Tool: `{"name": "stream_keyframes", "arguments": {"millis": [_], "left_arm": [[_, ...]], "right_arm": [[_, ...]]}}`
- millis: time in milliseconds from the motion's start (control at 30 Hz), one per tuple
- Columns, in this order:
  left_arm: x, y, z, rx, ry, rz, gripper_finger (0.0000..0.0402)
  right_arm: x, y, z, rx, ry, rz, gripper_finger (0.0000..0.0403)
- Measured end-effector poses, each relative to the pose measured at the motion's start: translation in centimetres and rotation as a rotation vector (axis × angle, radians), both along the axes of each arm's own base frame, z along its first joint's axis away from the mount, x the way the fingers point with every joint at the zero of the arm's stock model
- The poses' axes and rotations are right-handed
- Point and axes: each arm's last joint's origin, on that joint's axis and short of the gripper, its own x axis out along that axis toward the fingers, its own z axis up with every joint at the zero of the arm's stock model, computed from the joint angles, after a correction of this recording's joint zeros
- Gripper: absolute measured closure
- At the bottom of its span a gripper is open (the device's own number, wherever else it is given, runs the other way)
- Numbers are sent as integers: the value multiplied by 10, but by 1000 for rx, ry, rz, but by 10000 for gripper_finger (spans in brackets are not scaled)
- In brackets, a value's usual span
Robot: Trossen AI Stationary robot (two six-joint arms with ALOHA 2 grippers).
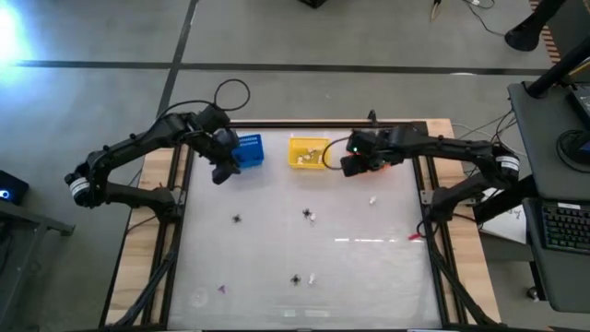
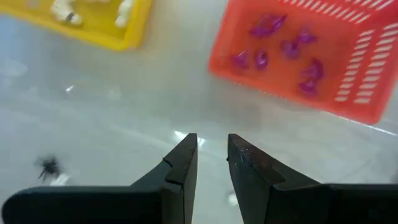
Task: Sort Halloween decoration
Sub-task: Put the white skeleton toy into the yellow basket
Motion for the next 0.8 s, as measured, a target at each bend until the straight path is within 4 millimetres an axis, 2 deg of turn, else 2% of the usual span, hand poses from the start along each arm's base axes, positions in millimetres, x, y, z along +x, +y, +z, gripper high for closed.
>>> {"name": "stream_keyframes", "arguments": {"millis": [167,433,633,800], "left_arm": [[-2,-8,0,-65,7,-38,290],[-2,-14,-1,-64,23,-106,290],[-3,-15,0,-35,11,-149,290],[-4,-16,2,-20,0,-167,290]], "right_arm": [[12,31,1,20,-57,16,321],[40,93,2,79,-264,43,321],[56,134,-15,165,-303,-9,321],[75,173,-41,220,-334,28,321]]}}
